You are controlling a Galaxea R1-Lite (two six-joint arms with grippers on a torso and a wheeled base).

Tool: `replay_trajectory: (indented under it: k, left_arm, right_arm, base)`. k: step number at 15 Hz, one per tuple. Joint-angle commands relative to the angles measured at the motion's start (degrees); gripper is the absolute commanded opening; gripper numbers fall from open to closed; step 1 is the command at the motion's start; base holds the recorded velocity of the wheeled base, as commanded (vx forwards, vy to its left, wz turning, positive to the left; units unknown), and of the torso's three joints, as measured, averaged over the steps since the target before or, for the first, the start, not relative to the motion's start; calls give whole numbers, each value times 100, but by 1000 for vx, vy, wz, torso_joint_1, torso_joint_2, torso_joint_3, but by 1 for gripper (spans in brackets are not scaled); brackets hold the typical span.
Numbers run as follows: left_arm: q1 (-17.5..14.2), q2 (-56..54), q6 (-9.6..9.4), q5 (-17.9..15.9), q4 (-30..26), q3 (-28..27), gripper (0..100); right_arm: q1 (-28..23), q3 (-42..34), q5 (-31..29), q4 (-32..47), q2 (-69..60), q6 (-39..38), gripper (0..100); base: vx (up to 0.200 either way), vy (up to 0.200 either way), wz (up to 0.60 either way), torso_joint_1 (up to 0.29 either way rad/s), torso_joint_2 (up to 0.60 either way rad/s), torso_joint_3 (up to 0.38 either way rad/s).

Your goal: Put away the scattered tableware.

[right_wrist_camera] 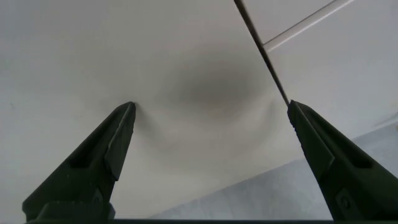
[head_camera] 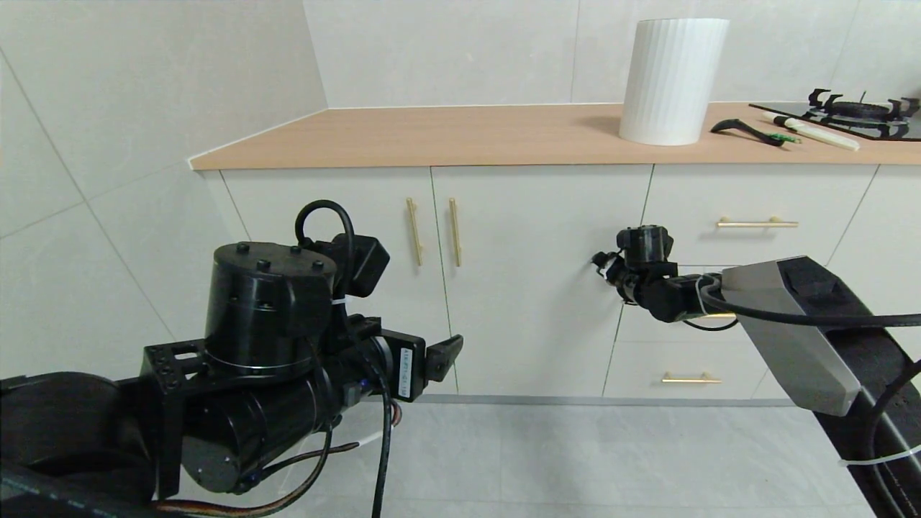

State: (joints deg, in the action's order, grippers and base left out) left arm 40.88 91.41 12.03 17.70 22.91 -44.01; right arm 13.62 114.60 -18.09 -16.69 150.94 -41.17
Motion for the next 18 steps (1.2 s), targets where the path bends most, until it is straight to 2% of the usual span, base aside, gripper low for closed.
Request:
replay_trajectory:
  k: [1,3,5,6,8,12,13,14,15,16,18]
  left_arm:
    - [-1,-17,10,5,3,-3,100]
    - [-1,-70,1,5,3,15,100]
    - [-1,-290,-8,-3,12,94,100]
    - [-106,-571,-17,-3,3,191,100]
    - [-229,-1002,-8,5,-5,393,100]
    - [-809,-2830,-17,5,-58,1465,100]
    - [-1046,-3516,-17,5,-164,1957,100]
    - [-1126,-3779,-17,5,-234,2098,100]
    - [-1301,-4667,-17,5,-709,2467,100]
    - [-1424,-5089,-17,5,-1051,2546,100]
    - [-2004,-6117,-78,-12,-2080,2555,100]
  right_arm:
    - [27,-1,-89,-1,-135,-5,100]
    - [159,-1,-362,17,-434,-5,100]
    - [396,-1019,-511,8,-1375,-23,100]
    - [554,-2003,-397,-19,-2429,47,100]
    - [704,-2865,-397,-19,-3616,513,100]
    - [827,-5572,-573,-27,-6323,1137,100]
    - [792,-6451,-608,-19,-7184,1322,100]
    - [748,-6758,-643,-19,-7483,1427,100]
    - [528,-7584,-942,-45,-8467,1884,100]
    - [493,-7927,-1100,-45,-8986,2078,100]
    - [317,-8665,-1381,-45,-10304,2684,100]
  base:
    - [0,0,0,0,0,0]
    - [0,0,0,0,0,0]
    - [0,0,0,0,0,0]
    - [0,0,0,0,0,0]
    - [0,0,0,0,0,0]
    - [0,0,0,0,0,0]
    - [0,0,0,0,0,0]
    - [0,0,0,0,0,0]
    - [0,0,0,0,0,0]
    - [0,0,0,0,0,0]
    - [0,0,0,0,0,0]
